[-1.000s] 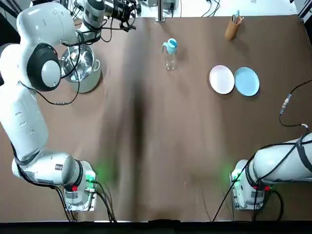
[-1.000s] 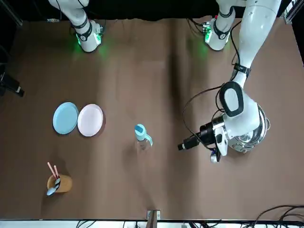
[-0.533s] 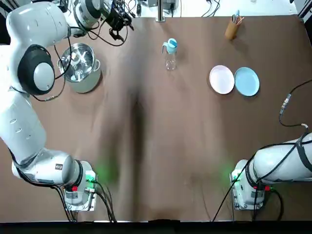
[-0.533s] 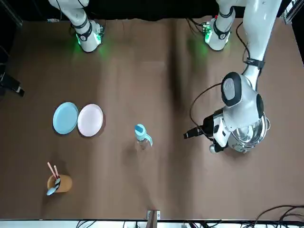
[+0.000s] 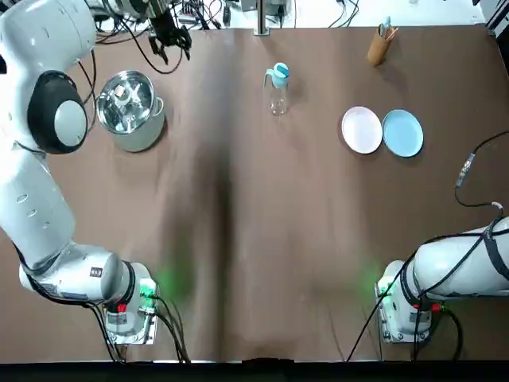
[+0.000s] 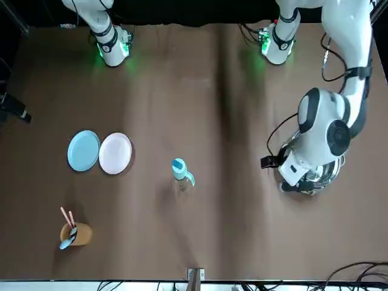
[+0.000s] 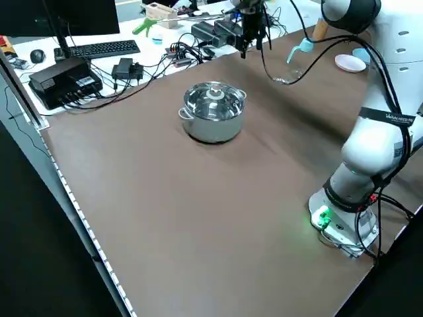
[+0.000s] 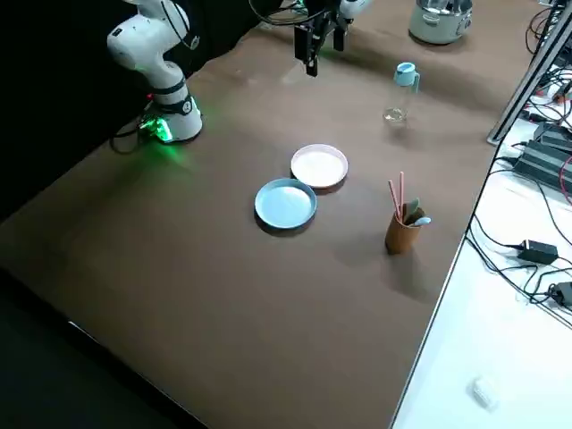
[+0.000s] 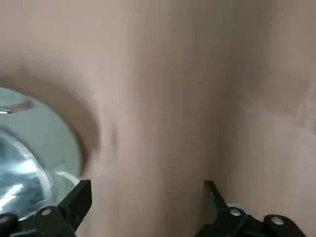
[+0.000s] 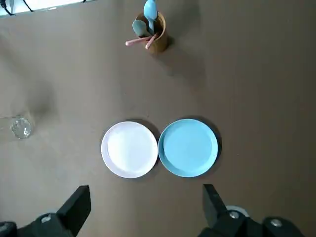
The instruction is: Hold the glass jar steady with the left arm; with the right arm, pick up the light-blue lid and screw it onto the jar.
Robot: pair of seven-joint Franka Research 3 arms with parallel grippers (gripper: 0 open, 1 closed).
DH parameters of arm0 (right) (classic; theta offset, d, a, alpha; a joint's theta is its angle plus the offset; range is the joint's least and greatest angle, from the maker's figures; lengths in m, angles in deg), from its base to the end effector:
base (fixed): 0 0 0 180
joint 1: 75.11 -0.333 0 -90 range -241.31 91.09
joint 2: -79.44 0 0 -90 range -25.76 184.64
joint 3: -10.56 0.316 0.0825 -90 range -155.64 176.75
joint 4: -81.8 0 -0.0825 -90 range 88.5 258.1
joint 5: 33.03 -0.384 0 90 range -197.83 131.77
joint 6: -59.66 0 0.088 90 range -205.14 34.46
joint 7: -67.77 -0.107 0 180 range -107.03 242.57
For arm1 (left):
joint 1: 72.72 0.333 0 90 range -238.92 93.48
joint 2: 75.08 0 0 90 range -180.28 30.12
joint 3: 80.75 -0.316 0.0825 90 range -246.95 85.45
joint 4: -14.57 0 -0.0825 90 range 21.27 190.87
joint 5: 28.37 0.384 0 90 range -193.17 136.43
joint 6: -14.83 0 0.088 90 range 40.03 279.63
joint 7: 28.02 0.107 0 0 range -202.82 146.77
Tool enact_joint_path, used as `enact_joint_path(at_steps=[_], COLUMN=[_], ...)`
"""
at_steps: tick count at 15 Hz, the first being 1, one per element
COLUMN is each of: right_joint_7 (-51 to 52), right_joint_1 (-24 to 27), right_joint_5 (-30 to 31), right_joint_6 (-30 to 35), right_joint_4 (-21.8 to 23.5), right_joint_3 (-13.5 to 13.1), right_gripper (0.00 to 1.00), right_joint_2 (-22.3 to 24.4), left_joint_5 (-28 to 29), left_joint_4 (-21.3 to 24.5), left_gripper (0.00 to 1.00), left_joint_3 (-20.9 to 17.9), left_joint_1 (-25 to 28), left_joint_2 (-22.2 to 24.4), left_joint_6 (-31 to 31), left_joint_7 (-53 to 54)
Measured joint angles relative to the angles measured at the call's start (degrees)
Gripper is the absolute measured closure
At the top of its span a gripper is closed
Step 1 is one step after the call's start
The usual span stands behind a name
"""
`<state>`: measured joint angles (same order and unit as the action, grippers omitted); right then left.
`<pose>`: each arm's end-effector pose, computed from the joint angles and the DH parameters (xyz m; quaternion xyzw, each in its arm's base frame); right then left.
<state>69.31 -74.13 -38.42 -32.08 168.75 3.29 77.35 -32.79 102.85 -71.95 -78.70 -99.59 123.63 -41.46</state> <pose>0.5651 -0.0706 0.6325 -0.9970 0.0587 -0.0274 0.0425 0.6520 -0.1637 0.4042 0.9971 0.0077 -0.0481 0.0580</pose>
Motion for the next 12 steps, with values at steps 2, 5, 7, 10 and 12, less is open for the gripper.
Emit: enact_joint_path(at_steps=[2, 5, 7, 10, 12], right_joint_7=[0.00, 0.00, 0.00, 0.00, -0.01], right_joint_1=[0.00, 0.00, 0.00, 0.01, 0.01], right_joint_5=[0.00, 0.00, 0.00, 0.00, 0.00], right_joint_6=[0.00, -0.01, -0.01, -0.01, -0.01], right_joint_4=[0.00, 0.00, 0.00, 0.00, 0.00], right_joint_3=[0.00, 0.00, 0.00, -0.01, -0.01], right_gripper=[0.00, 0.00, 0.00, 0.00, 0.00], right_joint_2=[0.00, 0.00, 0.00, 0.00, 0.00], left_joint_5=[4.91, 10.55, 11.79, 11.81, 11.81], left_joint_4=[-3.47, -9.08, -14.49, -15.19, -15.18], left_gripper=[0.00, 0.00, 0.00, 0.00, 0.00], left_joint_3=[-0.77, -2.21, -2.23, -1.64, -1.40], left_joint_1=[0.00, 0.17, 0.30, -0.14, -0.72], left_joint_2=[0.29, 0.64, 1.91, 3.63, 3.71], left_joint_6=[-4.18, -12.21, -18.52, -19.36, -19.38], left_joint_7=[-0.01, 0.31, 0.67, 0.85, 0.89])
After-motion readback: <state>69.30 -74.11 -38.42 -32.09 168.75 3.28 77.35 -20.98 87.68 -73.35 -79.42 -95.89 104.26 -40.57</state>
